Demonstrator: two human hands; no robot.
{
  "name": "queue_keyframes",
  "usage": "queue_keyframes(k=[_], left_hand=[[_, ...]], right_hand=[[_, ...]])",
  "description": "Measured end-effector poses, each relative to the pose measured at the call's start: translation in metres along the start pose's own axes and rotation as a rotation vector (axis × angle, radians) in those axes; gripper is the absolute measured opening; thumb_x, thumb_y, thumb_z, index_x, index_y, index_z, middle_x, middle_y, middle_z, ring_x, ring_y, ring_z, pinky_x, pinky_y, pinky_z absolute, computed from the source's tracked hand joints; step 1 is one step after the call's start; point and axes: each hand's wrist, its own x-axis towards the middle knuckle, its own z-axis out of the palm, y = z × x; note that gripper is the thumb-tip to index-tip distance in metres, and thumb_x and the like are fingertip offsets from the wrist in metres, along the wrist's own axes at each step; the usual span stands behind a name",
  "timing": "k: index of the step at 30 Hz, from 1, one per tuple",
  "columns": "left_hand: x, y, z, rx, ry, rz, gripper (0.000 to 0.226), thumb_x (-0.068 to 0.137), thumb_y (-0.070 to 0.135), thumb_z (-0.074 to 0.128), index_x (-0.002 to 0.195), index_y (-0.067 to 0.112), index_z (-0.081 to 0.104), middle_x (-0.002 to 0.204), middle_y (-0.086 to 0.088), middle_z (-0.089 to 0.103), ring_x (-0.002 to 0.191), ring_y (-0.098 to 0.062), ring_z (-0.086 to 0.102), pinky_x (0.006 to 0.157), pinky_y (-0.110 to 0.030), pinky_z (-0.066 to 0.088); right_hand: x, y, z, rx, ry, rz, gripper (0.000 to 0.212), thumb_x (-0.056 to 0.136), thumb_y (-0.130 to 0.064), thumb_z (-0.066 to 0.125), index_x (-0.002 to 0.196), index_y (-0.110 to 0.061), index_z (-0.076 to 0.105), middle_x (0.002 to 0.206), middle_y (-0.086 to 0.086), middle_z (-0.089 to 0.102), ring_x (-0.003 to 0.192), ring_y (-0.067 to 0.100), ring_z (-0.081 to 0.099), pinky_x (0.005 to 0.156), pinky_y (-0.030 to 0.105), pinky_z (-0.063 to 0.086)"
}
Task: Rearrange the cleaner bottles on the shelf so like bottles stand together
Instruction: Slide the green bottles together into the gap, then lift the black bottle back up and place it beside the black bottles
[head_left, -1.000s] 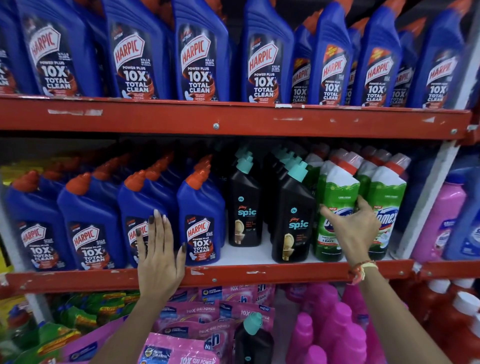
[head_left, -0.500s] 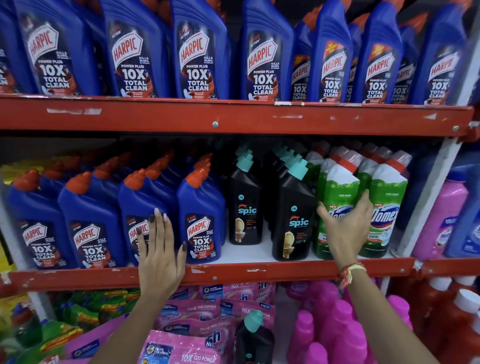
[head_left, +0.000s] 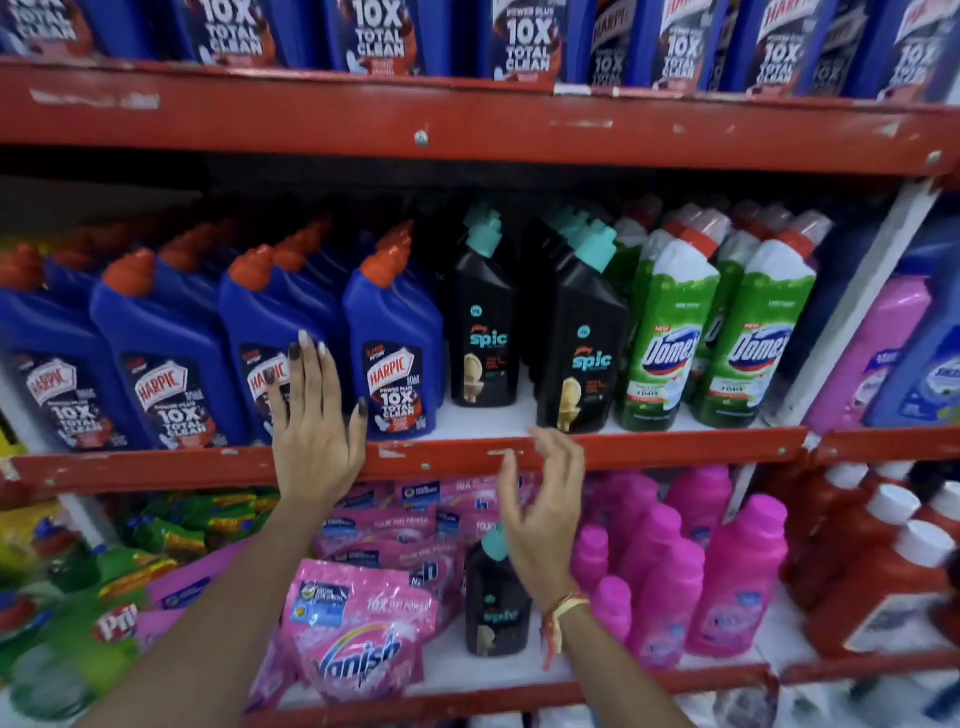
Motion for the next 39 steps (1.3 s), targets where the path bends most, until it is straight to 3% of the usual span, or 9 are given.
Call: queue_keyframes(k=[2,5,9,11,15,21,34,39], left_hand=[[-0.002,0.0,-0.002,0.002,-0.024,-0.007,0.067,0.106,0.04,0.026,0.158,0.0,0.011,0.166,-0.015,0.002,0.154,-0.02,-0.008,0.124,-0.045,-0.002],[-0.002,0.0,-0.002,0.015,-0.035,-0.014,0.066,0.107,0.042,0.022,0.157,0.0,0.011,0.165,-0.019,0.007,0.154,-0.019,-0.011,0.123,-0.045,-0.003],[-0.003,-0.001,-0.001,0.009,-0.026,-0.017,0.066,0.108,0.042,0.022,0.157,0.0,0.012,0.165,-0.02,0.008,0.154,-0.018,-0.012,0.124,-0.046,-0.002],[-0.003,-0.001,-0.001,0.005,-0.022,-0.023,0.066,0.108,0.044,0.02,0.158,0.0,0.012,0.165,-0.018,0.007,0.154,-0.018,-0.012,0.123,-0.048,0.002],[-0.003,-0.001,-0.001,0.005,-0.009,-0.012,0.066,0.108,0.043,0.021,0.157,0.0,0.013,0.165,-0.02,0.01,0.153,-0.017,-0.014,0.124,-0.047,0.0],[-0.004,-0.003,0.001,0.006,0.0,-0.003,0.066,0.107,0.043,0.02,0.157,0.0,0.012,0.165,-0.019,0.01,0.154,-0.018,-0.013,0.125,-0.047,-0.001],[-0.005,-0.005,0.0,-0.008,-0.029,0.013,0.069,0.107,0.045,0.021,0.158,0.0,0.009,0.166,-0.017,0.005,0.155,-0.021,-0.007,0.125,-0.05,0.003],[-0.005,-0.006,0.001,-0.007,-0.043,0.018,0.071,0.106,0.045,0.023,0.158,-0.001,0.009,0.166,-0.017,0.003,0.155,-0.024,-0.003,0.125,-0.05,0.003]], right_hand=[[-0.033,0.01,0.002,-0.025,-0.078,0.043,0.032,0.09,-0.02,0.056,0.119,-0.007,0.058,0.117,0.007,0.051,0.113,0.01,0.049,0.102,0.013,0.037],[-0.076,0.024,0.005,-0.083,-0.151,0.238,0.041,0.086,-0.023,0.065,0.123,-0.011,0.054,0.119,0.005,0.048,0.115,0.015,0.048,0.1,0.028,0.042],[-0.113,0.034,0.014,-0.268,-0.229,0.541,0.088,0.066,-0.031,0.087,0.136,0.001,0.043,0.128,0.02,0.046,0.12,0.033,0.041,0.102,0.04,0.038],[-0.118,0.033,0.019,-0.276,-0.269,0.704,0.101,0.06,-0.032,0.091,0.138,0.005,0.039,0.131,0.022,0.046,0.122,0.038,0.043,0.102,0.046,0.04],[-0.119,0.041,0.024,-0.26,-0.256,0.837,0.099,0.058,-0.023,0.092,0.136,0.003,0.039,0.128,0.021,0.051,0.12,0.039,0.05,0.099,0.046,0.044],[-0.111,0.043,0.016,-0.316,-0.319,0.798,0.083,0.059,-0.032,0.09,0.127,-0.008,0.047,0.115,0.016,0.059,0.105,0.036,0.061,0.085,0.042,0.052],[-0.036,-0.011,-0.024,-0.279,-0.375,0.544,0.081,0.053,-0.057,0.086,0.124,-0.028,0.059,0.109,-0.002,0.072,0.101,0.019,0.067,0.086,0.031,0.053],[0.006,-0.051,-0.039,-0.285,-0.391,0.447,0.079,0.056,-0.065,0.081,0.125,-0.034,0.058,0.112,-0.011,0.07,0.106,0.015,0.064,0.075,0.018,0.037]])
